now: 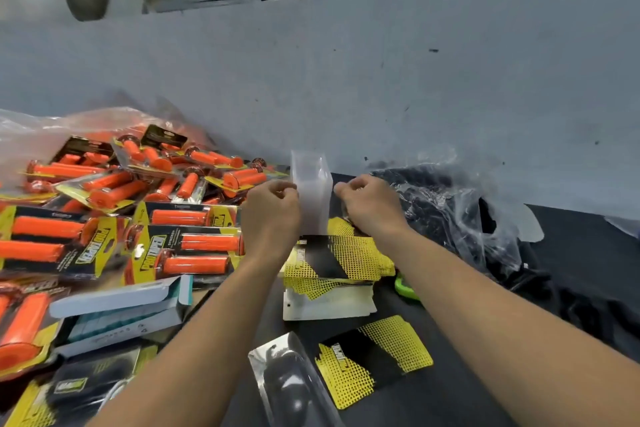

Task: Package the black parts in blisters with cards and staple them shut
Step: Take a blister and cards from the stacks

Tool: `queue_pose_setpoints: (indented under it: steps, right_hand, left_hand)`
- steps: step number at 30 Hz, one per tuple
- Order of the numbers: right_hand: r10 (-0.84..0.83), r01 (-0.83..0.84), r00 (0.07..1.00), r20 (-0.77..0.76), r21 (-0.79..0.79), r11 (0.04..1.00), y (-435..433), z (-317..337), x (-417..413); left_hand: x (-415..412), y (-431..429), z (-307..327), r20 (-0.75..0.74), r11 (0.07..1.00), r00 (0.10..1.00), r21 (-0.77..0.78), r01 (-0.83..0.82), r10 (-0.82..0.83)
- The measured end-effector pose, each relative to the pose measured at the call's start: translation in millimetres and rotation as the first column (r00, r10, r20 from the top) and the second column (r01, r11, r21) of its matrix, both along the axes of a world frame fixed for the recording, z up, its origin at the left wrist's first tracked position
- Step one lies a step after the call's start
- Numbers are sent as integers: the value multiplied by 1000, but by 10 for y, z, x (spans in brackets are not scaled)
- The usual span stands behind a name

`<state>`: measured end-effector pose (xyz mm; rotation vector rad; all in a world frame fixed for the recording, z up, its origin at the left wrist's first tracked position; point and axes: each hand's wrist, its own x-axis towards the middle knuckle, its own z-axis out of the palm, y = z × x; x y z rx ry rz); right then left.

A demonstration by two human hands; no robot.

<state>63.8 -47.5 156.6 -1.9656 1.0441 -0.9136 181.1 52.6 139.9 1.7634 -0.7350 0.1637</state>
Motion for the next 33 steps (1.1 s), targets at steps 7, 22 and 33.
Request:
queue_pose_setpoints:
  steps: [7,22,33]
  right_hand:
    - [-93,106,960,-266,36,994,-390,205,639]
    - [-93,4,967,-238,-350,937,-428,397,569]
    - [140,-130,986,95,-107,986,251,163,-581]
  left_hand:
    - [359,-437,235,-143,971,987,217,101,-71]
    - [332,-416,383,-223,999,975,40,19,-9]
    - [-379,-2,549,-83,972,974,-125,198,-209]
